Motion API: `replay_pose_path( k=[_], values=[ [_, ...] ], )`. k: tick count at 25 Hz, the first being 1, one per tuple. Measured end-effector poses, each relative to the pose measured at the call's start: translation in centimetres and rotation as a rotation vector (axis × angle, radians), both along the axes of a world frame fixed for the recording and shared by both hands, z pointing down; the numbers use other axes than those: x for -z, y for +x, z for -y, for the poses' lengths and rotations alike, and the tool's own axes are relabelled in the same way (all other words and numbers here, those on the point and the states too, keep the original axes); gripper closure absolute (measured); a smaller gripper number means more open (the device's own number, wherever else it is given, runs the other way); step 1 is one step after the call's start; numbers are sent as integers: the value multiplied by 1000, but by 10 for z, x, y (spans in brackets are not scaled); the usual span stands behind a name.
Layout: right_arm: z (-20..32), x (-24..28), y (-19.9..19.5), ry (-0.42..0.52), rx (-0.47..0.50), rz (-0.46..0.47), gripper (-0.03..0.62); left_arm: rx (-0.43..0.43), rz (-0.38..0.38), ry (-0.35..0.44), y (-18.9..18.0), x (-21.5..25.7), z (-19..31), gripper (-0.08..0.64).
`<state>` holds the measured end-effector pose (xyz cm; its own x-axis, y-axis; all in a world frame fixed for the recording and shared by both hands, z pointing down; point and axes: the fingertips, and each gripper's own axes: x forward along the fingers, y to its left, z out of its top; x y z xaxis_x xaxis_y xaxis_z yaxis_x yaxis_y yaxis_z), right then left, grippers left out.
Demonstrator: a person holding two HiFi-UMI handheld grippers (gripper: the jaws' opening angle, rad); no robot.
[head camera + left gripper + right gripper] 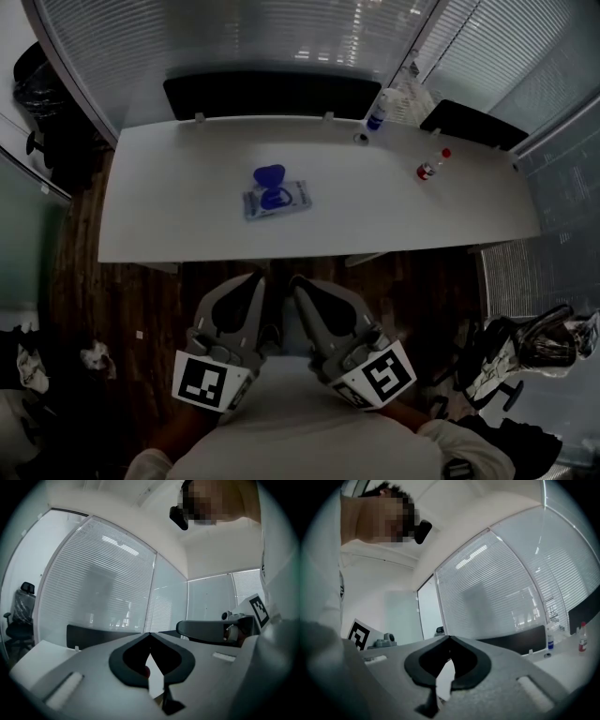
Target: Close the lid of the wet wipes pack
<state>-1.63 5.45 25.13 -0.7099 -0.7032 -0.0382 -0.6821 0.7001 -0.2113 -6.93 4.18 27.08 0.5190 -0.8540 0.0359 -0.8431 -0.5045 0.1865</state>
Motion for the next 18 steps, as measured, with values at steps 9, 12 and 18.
replay_pose_path(
  k=[9, 12, 18],
  values=[
    [90, 5, 23, 22, 49, 29, 592, 38, 31, 11, 27, 6, 88, 557],
    [122, 6, 40, 27, 56, 18, 592, 56, 25, 12, 40, 7, 120, 557],
    [163, 7, 64, 44, 61, 9, 592, 56, 20, 21, 68, 8, 159, 557]
  ],
)
